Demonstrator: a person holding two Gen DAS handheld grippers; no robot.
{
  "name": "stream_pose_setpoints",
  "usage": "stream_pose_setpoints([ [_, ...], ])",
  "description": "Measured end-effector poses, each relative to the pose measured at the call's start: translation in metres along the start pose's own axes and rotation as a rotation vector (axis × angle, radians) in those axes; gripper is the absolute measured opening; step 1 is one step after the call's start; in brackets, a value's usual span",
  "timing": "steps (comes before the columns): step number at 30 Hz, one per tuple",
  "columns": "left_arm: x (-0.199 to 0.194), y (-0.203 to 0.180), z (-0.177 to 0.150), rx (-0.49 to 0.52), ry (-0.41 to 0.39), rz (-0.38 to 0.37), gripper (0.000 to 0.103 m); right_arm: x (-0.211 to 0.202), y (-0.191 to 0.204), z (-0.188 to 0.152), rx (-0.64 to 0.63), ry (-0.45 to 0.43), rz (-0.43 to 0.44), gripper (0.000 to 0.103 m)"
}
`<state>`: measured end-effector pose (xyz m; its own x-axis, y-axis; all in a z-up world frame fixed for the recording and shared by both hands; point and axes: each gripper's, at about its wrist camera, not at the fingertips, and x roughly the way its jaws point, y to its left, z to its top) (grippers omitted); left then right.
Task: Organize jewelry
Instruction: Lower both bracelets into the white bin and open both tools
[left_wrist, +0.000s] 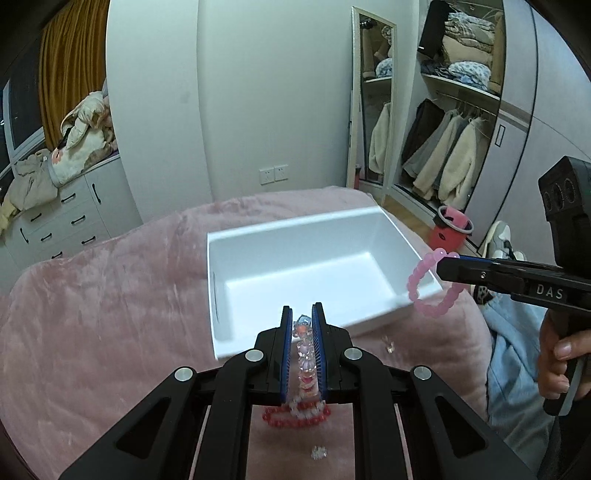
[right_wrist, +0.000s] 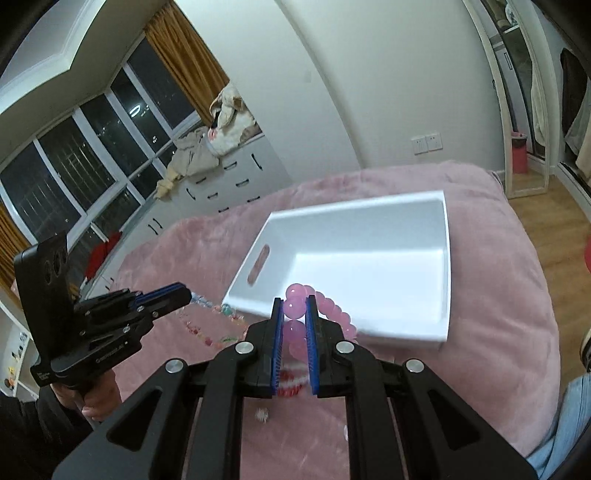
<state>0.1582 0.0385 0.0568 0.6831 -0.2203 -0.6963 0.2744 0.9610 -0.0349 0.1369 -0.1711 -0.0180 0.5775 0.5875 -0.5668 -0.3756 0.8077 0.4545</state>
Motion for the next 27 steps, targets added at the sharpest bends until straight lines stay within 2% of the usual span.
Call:
stream_pose_setpoints([
  [8,0.033,0.009,0.043,-0.028,0.0,0.068,0.016,0.032,-0.024,0.034,0.016,0.009,0.017,0.012],
  [12,0.068,0.021,0.053,-0.072,0.044,0.084,0.016,0.06,-0.041,0.035,0.041,0.044,-0.002,0.012],
  [21,0.14,0.025,0.025,-0.095,0.164,0.138,0.016,0.106,-0.069,0.004,0.07,0.132,-0.002,0.012],
  [23,0.147,0.024,0.022,-0.093,0.177,0.146,0.016,0.109,-0.069,0.001,0.067,0.123,0.007,0.013],
  [25,0.149,0.023,0.02,-0.091,0.181,0.153,0.017,0.106,-0.071,0.002,0.092,0.099,0.057,0.016],
  [27,0.146,0.019,0.019,-0.089,0.172,0.158,0.023,0.1,-0.072,0.005,0.095,0.072,0.069,0.017],
])
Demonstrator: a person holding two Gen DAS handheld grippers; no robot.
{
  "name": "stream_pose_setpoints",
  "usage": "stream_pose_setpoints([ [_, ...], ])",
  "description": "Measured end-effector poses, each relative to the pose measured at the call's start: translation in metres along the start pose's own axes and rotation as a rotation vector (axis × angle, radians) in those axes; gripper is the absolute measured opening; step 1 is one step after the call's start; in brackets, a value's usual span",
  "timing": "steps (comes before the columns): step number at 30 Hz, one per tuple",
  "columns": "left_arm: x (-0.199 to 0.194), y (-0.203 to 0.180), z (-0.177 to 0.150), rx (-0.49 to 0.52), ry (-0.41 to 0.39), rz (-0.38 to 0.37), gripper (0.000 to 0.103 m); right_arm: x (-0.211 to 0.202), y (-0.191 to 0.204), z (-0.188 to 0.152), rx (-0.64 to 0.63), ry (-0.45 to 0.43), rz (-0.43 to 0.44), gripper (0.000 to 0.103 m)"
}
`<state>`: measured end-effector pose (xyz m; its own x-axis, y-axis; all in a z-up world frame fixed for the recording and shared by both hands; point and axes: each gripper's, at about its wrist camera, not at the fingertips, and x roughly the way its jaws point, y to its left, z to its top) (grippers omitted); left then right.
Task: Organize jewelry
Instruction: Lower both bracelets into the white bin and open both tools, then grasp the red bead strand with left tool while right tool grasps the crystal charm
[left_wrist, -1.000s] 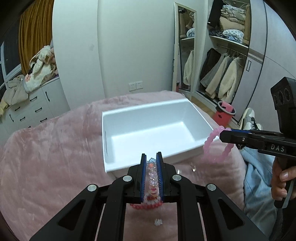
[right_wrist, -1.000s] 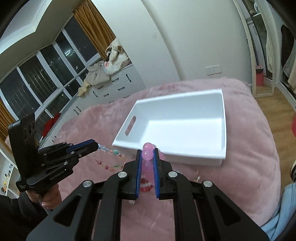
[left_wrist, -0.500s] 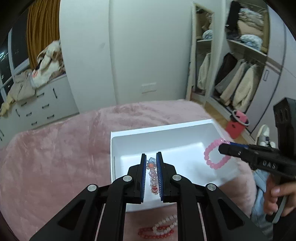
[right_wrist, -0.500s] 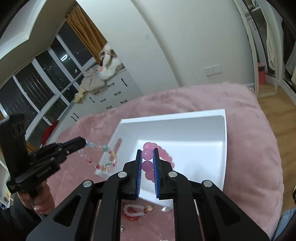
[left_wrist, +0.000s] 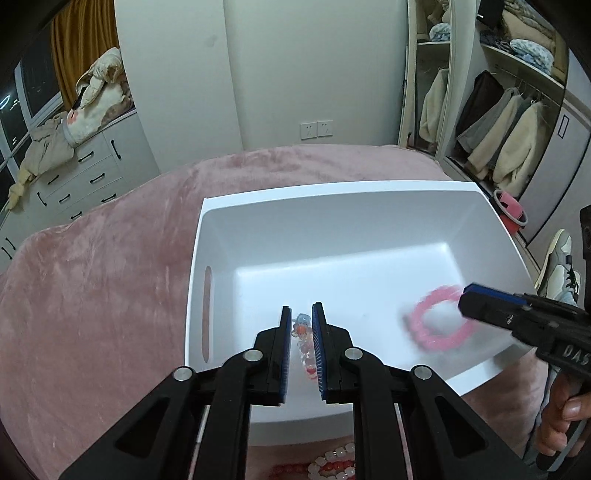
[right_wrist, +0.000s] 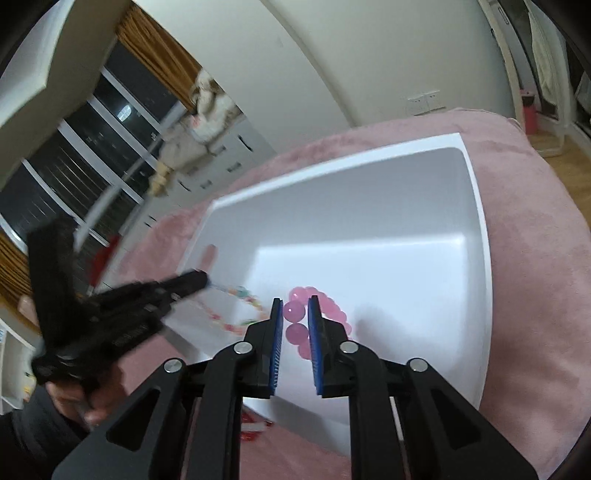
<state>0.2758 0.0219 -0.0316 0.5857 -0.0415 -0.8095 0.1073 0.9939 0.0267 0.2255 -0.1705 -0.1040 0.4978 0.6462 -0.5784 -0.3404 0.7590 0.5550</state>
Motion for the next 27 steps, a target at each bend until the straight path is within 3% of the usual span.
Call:
stream_pose_setpoints([
  [2,-0.006,-0.003,-0.001,0.003,-0.016,0.005,0.036,-0.009,-0.001,0.002,0.011,-0.022,0.002,0.036],
  [6,-0.024,0.0,-0.005,-0.011,-0.053,-0.013,0.045,-0.032,0.005,0.001,0.011,-0.081,-0.02,0.061],
  [9,-0.041,0.002,-0.011,-0.009,-0.086,-0.019,0.059,-0.049,0.013,-0.001,-0.008,-0.118,-0.071,0.088],
  [10,-0.048,0.003,-0.014,-0.008,-0.1,-0.02,0.072,-0.055,0.016,-0.002,-0.019,-0.13,-0.088,0.097],
  [11,-0.056,0.004,-0.018,-0.009,-0.116,-0.017,0.084,-0.06,0.02,-0.004,-0.034,-0.14,-0.104,0.099],
  [16,-0.085,0.008,-0.04,0.022,-0.153,-0.036,0.092,-0.079,0.042,-0.012,-0.082,-0.151,-0.19,0.098],
  [27,-0.119,0.019,-0.099,0.05,-0.156,-0.093,0.092,-0.111,0.081,-0.066,-0.196,-0.139,-0.268,0.098],
])
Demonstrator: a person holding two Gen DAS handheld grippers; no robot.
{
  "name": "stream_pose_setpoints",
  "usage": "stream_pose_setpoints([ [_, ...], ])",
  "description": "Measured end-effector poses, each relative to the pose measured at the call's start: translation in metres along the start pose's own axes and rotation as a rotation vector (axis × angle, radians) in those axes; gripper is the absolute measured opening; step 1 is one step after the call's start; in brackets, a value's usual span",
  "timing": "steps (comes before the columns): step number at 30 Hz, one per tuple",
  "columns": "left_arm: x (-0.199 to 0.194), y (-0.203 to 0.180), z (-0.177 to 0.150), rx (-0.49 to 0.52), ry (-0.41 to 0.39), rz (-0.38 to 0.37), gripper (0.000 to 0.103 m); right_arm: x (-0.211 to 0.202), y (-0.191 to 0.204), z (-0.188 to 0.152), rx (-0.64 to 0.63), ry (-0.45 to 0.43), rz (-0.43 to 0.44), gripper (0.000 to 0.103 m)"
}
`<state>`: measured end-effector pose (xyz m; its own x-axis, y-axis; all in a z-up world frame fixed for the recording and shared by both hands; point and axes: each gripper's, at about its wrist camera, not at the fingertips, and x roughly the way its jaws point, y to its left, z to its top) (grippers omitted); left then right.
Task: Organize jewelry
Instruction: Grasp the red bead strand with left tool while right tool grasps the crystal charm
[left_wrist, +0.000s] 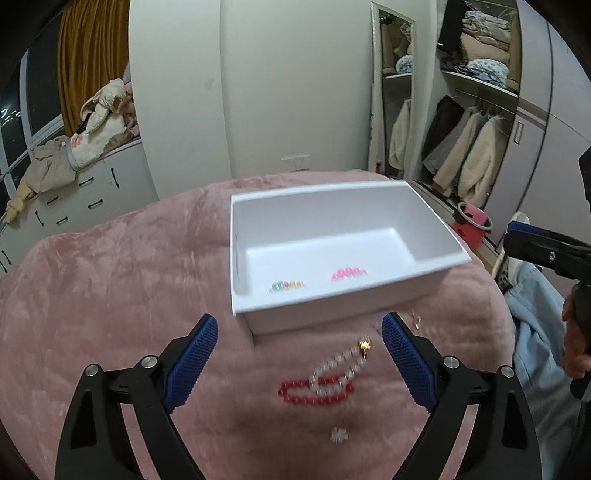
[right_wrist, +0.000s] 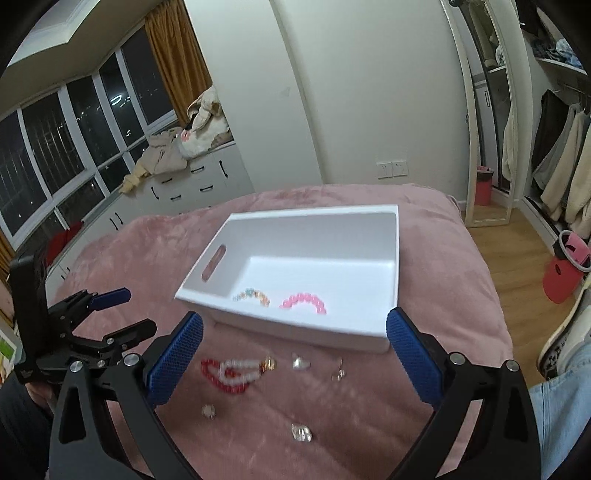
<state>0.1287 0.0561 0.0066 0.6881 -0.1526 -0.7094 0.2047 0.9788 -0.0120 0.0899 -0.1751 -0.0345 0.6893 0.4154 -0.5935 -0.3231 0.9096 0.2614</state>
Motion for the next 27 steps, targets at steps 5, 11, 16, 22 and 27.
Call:
stream_pose_setpoints([
  [5,0.006,-0.003,-0.025,0.011,0.026,-0.024,0.092,-0.007,-0.008,-0.027,0.014,0.018,0.002,0.098],
  [11,0.03,-0.007,-0.055,-0.006,0.086,-0.031,0.092,-0.004,-0.016,-0.052,0.047,0.059,0.029,0.098],
  [16,0.05,-0.006,-0.074,-0.031,0.125,-0.045,0.086,0.009,-0.014,-0.072,0.021,0.1,0.031,0.098],
  [22,0.077,0.001,-0.091,-0.052,0.162,-0.035,0.069,0.047,-0.006,-0.094,-0.032,0.231,0.047,0.08],
  [27,0.096,0.009,-0.095,-0.076,0.187,-0.024,0.068,0.075,-0.003,-0.112,-0.067,0.342,0.016,0.076],
])
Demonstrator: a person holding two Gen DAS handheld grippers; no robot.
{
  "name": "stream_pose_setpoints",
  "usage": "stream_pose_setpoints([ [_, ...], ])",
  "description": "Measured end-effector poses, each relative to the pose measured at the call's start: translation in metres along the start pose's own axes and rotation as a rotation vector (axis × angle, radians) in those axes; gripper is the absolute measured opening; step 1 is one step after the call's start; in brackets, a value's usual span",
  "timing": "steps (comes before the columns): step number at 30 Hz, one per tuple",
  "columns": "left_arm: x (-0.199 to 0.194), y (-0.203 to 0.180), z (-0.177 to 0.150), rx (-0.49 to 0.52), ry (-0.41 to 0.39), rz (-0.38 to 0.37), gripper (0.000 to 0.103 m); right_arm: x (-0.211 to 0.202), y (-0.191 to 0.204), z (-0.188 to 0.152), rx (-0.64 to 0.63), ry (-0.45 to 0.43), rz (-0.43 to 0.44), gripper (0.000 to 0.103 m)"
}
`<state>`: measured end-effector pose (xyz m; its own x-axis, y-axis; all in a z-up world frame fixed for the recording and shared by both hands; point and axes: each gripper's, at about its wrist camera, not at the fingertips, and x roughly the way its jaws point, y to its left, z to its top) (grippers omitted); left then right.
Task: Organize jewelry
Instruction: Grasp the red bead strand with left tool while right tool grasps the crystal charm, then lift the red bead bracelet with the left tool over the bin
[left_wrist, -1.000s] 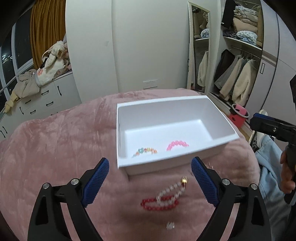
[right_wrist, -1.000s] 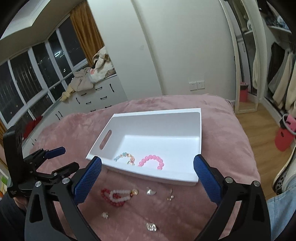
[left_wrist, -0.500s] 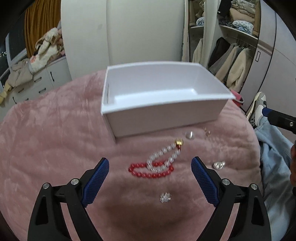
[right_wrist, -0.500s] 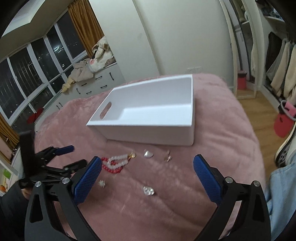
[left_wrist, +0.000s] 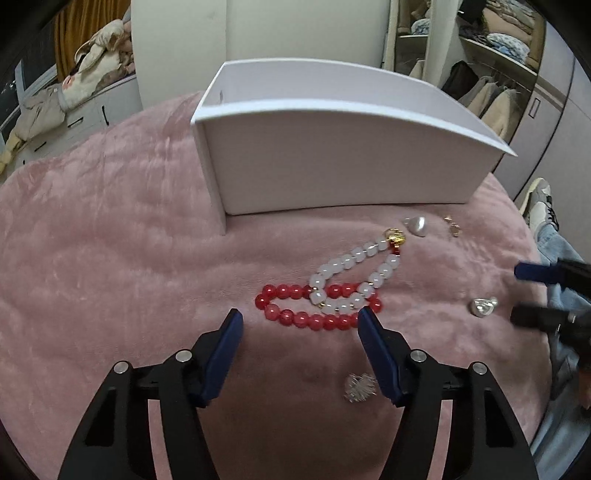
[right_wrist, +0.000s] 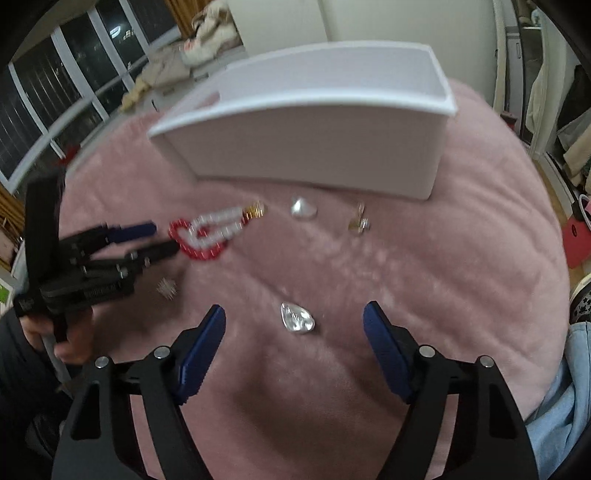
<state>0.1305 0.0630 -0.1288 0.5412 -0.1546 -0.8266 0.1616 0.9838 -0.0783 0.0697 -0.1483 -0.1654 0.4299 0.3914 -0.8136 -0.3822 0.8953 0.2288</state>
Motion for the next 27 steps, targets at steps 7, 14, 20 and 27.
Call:
stream_pose_setpoints([
  [7,0.015,0.003,0.001,-0.017,0.019,0.005,0.056,0.02,0.0,-0.006,-0.023,0.071,-0.032,0.065],
  [14,0.024,0.007,0.009,-0.052,0.052,-0.001,0.015,0.017,-0.008,-0.005,-0.008,0.073,-0.029,0.022],
  [20,0.018,0.006,0.011,-0.057,0.048,0.0,0.015,0.013,-0.003,-0.005,-0.031,0.062,-0.012,0.019],
  [27,-0.005,0.006,0.016,-0.058,0.005,-0.016,0.015,-0.011,-0.009,-0.001,-0.013,-0.004,-0.014,0.018],
])
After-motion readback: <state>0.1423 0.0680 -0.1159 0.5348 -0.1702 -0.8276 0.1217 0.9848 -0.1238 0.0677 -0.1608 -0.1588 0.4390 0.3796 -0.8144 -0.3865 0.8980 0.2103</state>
